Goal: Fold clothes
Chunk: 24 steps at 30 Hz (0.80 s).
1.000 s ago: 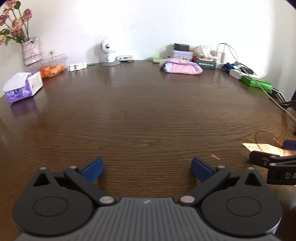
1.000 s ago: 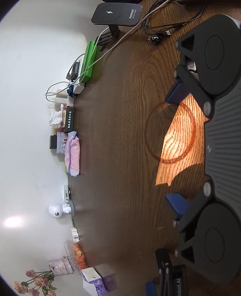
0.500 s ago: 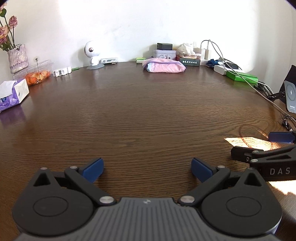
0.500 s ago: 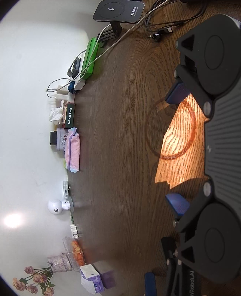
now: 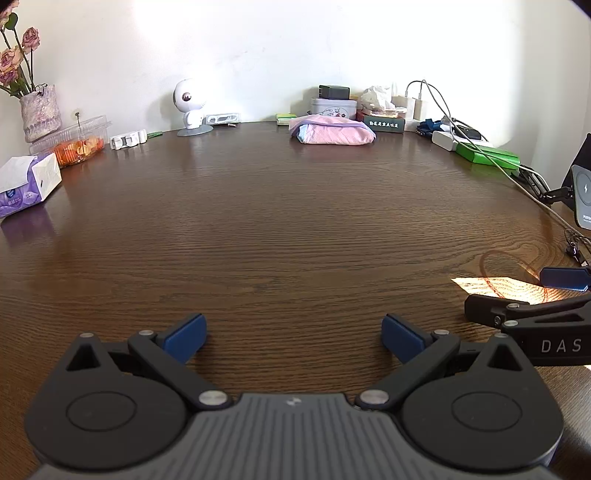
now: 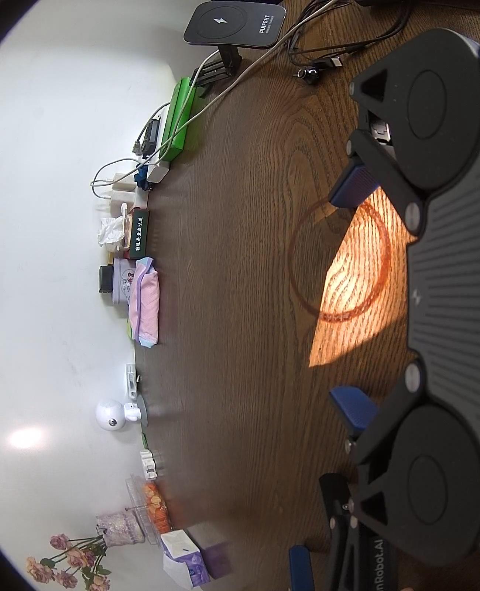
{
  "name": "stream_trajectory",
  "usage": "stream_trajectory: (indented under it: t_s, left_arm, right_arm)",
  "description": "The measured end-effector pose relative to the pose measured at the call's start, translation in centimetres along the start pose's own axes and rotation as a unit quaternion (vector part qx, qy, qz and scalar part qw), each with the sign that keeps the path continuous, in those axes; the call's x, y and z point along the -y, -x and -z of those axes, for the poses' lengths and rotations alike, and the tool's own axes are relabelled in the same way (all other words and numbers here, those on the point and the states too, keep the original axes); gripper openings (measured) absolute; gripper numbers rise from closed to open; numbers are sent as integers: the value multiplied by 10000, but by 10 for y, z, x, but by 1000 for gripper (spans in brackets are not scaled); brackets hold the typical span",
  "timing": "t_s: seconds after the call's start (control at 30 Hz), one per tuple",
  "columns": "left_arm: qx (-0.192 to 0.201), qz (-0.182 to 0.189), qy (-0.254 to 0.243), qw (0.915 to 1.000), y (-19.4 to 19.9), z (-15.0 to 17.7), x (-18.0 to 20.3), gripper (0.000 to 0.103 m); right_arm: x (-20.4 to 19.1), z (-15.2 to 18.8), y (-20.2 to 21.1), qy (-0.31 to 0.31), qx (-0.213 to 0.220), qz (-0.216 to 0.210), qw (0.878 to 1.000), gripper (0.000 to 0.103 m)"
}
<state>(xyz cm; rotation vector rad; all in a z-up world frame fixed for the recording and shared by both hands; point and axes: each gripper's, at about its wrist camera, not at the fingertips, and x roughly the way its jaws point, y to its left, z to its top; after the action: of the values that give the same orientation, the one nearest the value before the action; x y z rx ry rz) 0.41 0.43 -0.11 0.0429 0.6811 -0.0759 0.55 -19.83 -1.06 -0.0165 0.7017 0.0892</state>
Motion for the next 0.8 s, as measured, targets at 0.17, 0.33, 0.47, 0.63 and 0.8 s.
stream_trajectory:
  t_s: [0.17, 0.33, 0.47, 0.63, 0.8]
  left_arm:
    - [1, -2, 2, 10000, 0, 0, 0, 103]
    - [1, 2, -3, 10000, 0, 1, 0, 103]
    - [3, 4, -5, 10000, 0, 1, 0, 103]
    - [5, 0, -2, 10000, 0, 1, 1, 103]
    - [8, 1, -3, 10000, -1, 1, 1, 103]
  right_arm:
    - [-1, 0, 0, -3, 1, 3, 10000, 103]
    - [-1, 1, 0, -5, 2, 5, 10000, 103]
    - [-1, 0, 0, -4, 2, 4, 10000, 103]
    - [-1, 0, 0, -4, 2, 4, 10000, 103]
    - [-1, 0, 0, -6, 2, 6, 10000, 103]
